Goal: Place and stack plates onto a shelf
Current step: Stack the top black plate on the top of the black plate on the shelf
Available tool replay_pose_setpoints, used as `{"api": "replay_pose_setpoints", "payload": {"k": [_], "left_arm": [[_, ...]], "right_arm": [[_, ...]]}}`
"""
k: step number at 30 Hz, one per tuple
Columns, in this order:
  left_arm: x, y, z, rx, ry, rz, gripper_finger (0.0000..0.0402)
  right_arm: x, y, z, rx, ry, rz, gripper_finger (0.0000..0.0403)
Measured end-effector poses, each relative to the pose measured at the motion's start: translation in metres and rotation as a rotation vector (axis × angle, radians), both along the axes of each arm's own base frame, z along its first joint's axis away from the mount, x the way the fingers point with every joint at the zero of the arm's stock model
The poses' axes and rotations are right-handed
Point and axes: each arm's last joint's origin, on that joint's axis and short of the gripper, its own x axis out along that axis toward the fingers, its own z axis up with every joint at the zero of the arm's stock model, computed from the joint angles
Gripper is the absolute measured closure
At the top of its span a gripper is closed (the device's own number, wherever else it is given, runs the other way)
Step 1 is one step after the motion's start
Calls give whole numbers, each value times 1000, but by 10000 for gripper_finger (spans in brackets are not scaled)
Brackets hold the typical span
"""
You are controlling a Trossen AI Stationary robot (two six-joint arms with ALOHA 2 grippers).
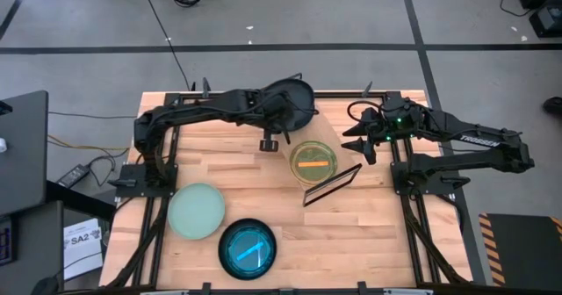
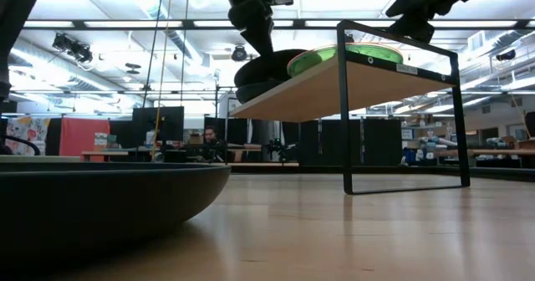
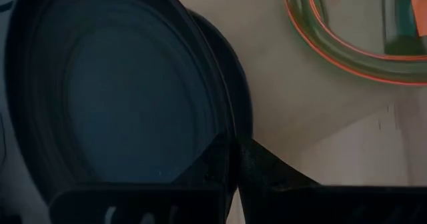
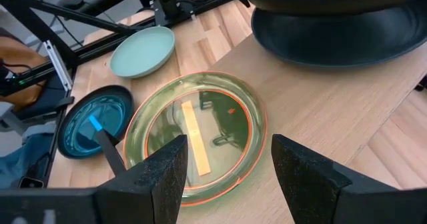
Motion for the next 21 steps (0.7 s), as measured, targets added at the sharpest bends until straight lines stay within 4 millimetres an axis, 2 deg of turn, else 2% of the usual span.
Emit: {"api": "replay_pose_setpoints", "payload": {"k": [21], "left_arm": [[1,1,-2,-4,6,8,361]], "right_arm": [[0,0,0,0,0,0,180]]}}
